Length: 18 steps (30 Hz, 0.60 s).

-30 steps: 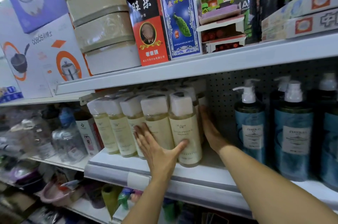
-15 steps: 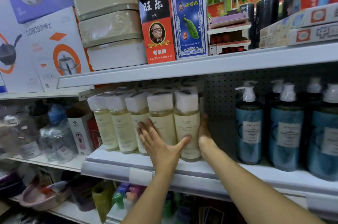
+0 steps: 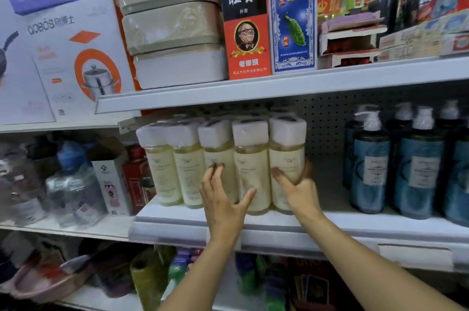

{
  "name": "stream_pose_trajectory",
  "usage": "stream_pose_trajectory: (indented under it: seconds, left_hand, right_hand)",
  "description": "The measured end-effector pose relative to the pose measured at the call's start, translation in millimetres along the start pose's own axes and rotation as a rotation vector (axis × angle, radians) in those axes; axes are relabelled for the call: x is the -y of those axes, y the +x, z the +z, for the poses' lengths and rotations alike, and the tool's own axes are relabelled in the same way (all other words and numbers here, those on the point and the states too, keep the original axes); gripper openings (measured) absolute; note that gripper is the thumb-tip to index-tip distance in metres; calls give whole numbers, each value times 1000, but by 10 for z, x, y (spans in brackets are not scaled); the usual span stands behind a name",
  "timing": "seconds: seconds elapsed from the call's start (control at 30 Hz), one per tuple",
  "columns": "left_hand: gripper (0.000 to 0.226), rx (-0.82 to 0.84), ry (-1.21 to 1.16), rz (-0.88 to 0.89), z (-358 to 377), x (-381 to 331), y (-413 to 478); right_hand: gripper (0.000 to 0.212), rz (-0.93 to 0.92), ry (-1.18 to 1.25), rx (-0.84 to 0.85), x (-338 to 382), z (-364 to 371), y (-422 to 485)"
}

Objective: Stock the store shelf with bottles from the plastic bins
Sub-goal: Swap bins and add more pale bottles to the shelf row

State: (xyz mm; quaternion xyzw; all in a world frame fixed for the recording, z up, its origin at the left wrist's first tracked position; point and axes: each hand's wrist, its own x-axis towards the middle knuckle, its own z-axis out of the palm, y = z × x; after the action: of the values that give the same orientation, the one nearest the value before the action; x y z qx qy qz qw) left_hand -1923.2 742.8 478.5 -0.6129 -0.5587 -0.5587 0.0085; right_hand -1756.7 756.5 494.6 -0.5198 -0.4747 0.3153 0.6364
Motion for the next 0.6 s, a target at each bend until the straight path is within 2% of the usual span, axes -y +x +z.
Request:
stream_pose_trajectory:
  seconds: [0.23, 0.37, 0.47, 0.53, 0.6]
  left_hand:
    - [88, 40, -63, 92, -200, 296, 176]
    - [91, -123, -45, 66, -382, 490, 319]
    - [102, -233, -153, -110, -566, 701, 493]
    - [117, -183, -247, -280, -661, 872, 629]
    - [133, -45, -313, -398, -705, 1082, 760]
  right_hand:
    - [74, -81, -7, -138, 7, 123, -10]
    - [77, -109, -10, -138, 1, 145, -24]
    - [79, -103, -22, -146, -20, 142, -13]
    - [81, -89, -17, -133, -43, 130, -14]
    - [82, -73, 2, -118, -52, 121, -35]
